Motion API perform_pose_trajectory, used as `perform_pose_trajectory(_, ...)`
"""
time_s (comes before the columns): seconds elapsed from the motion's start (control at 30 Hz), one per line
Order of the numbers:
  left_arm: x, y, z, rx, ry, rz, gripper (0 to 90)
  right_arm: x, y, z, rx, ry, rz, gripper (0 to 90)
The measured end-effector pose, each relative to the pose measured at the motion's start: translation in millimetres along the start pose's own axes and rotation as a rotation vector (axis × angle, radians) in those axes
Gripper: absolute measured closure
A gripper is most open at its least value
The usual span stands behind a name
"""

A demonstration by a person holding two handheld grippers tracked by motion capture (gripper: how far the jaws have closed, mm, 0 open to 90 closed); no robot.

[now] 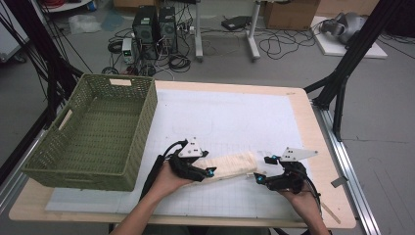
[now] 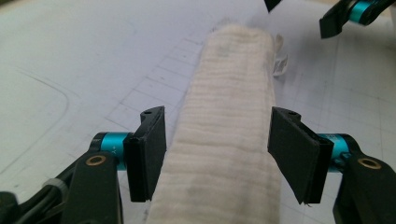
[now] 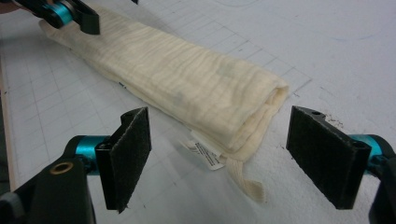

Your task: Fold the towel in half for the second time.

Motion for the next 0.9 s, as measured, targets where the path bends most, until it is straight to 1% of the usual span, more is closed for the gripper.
perform_pose_trajectory(0.03, 2.5, 0.5, -0.6, 0.001, -0.007, -0.003, 37.4, -0.4, 0.2, -0.2, -0.001, 0.001, 0.002, 21.4)
perform_pose_trajectory(0.1, 8.2, -0.6, -1.7, -0.003, -0.009, -0.026, 37.4, -0.8, 0.2, 0.2, -0.002, -0.001, 0.004, 21.4)
perform_pose_trajectory(0.13, 10.6, -2.9, -2.1, -0.004, -0.018, -0.048, 36.8, -1.0, 0.3, 0.7, -0.004, -0.003, 0.006, 21.4)
perform_pose_trajectory(0.2, 14.2, -6.0, -0.7, -0.011, -0.028, -0.075, 35.9, -1.1, 0.2, 0.6, -0.002, -0.002, 0.005, 21.4)
perform_pose_trajectory(0.23, 15.7, -8.1, -0.5, -0.004, -0.035, -0.098, 35.5, -1.2, 0.2, 0.5, -0.001, -0.001, 0.004, 21.4)
perform_pose_trajectory(0.3, 17.3, -10.2, 0.1, 0.004, -0.041, -0.122, 34.4, -1.3, 0.4, 0.4, 0.000, 0.000, 0.005, 21.4)
perform_pose_trajectory(0.47, 21.9, -15.1, 2.1, 0.007, -0.060, -0.163, 33.4, -1.3, 0.4, 0.1, -0.004, 0.000, 0.004, 21.4)
perform_pose_trajectory(0.63, 24.3, -17.1, 3.5, 0.012, -0.064, -0.184, 32.3, -0.9, 0.3, -1.0, -0.005, 0.005, 0.001, 21.4)
perform_pose_trajectory(0.73, 24.9, -18.0, 3.7, 0.010, -0.070, -0.184, 31.4, -0.6, 0.9, -0.6, -0.007, 0.007, 0.004, 21.4)
perform_pose_trajectory(0.9, 23.1, -17.8, 1.9, 0.005, -0.068, -0.179, 31.4, 1.6, 3.9, 0.6, 0.008, 0.015, 0.012, 21.4)
Point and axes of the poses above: each handheld gripper's, and its own axes: x roughly forward along the jaws, y roughly out of its top, z roughly to its right, the point moved 5 cm from there along x, roughly forward along the jaws, and after that the axes turned 2 degrees about x, right-handed, at the moved point
